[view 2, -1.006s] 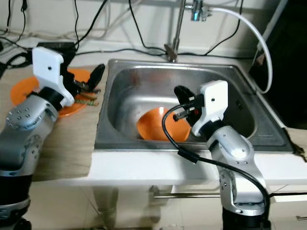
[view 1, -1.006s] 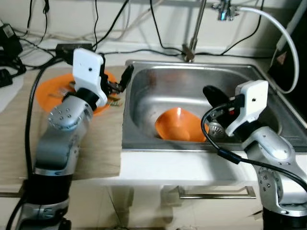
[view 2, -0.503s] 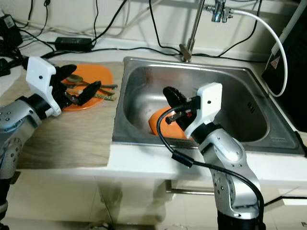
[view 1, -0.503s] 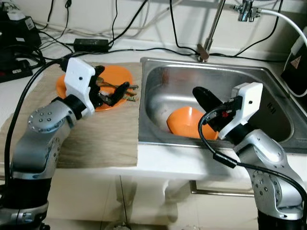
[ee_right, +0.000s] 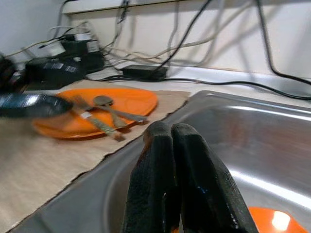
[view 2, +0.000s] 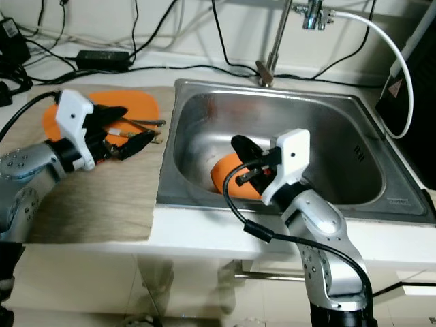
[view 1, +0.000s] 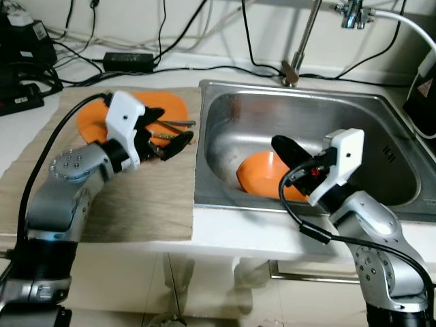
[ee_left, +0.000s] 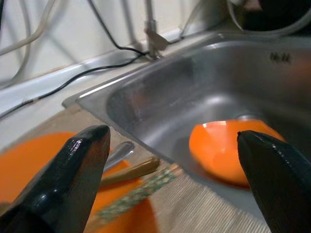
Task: Kitchen organization
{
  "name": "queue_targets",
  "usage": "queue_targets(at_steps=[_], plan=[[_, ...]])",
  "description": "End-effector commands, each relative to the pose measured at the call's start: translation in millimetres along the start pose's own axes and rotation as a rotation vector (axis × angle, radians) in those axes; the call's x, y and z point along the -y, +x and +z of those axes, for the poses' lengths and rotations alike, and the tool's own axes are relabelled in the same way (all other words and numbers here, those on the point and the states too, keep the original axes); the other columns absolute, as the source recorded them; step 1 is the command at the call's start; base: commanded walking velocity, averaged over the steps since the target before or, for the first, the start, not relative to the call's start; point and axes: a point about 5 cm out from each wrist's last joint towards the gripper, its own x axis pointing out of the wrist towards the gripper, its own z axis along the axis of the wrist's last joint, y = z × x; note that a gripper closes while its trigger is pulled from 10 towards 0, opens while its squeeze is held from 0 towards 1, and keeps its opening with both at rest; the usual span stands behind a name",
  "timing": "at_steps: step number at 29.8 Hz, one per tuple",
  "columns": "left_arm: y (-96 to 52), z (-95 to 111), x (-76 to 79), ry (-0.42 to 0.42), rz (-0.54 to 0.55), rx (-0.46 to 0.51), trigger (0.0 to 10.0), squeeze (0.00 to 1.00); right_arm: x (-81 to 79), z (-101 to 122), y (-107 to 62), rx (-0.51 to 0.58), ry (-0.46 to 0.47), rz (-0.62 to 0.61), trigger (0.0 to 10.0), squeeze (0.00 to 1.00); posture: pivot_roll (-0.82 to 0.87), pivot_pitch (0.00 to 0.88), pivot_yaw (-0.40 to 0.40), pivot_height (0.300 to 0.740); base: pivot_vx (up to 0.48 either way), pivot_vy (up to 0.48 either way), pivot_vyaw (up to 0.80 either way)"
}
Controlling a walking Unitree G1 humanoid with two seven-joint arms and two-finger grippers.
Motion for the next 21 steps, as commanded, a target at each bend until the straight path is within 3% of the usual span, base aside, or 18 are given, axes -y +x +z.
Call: queue_targets(at_steps=[1, 7, 8, 9, 10, 15, 21], plan=[[1.3, -1, -8.1, 0.033, -0.045, -0.034, 10.0, 1.00, 0.2, 1, -0.4, 0.008, -0.007, 0.033, 10.0, 0.00, 0.06, 0.021, -0.046, 0.740, 0.000, 0.000, 0.00], [11.3, -6, -32.2, 0.089, -0.052, -0.130, 10.0, 1.00, -0.7, -2, -2.3, -0.016, -0.019, 0.075, 10.0, 0.00, 0.05, 0.020, -0.046, 0.740, 0.000, 0.000, 0.00], [13.9, -8, -37.8, 0.066, -0.044, -0.143, 10.0, 0.12, -0.9, -2, -2.4, -0.017, -0.018, 0.083, 10.0, 0.00, 0.05, 0.020, -0.045, 0.740, 0.000, 0.000, 0.00], [13.9, -8, -37.8, 0.066, -0.044, -0.143, 10.0, 0.12, -0.9, -2, -2.4, -0.017, -0.018, 0.083, 10.0, 0.00, 0.05, 0.020, -0.045, 0.740, 0.000, 0.000, 0.00], [16.7, -9, -43.8, 0.035, -0.020, -0.145, 10.0, 0.00, -1.0, -3, -2.8, -0.019, -0.016, 0.092, 10.0, 0.00, 0.05, 0.017, -0.045, 0.740, 0.000, 0.000, 0.00], [25.4, -12, -53.3, -0.103, -0.010, -0.097, 10.0, 0.00, 1.0, -2, -6.6, -0.023, -0.021, 0.103, 10.0, 0.00, 0.01, 0.006, -0.028, 0.740, 0.000, 0.000, 0.00], [26.7, -13, -53.5, -0.086, -0.088, -0.135, 10.0, 0.00, 4.3, 1, -14.6, -0.030, -0.035, 0.102, 10.0, 0.00, -0.02, 0.013, -0.014, 0.740, 0.000, 0.000, 0.00]])
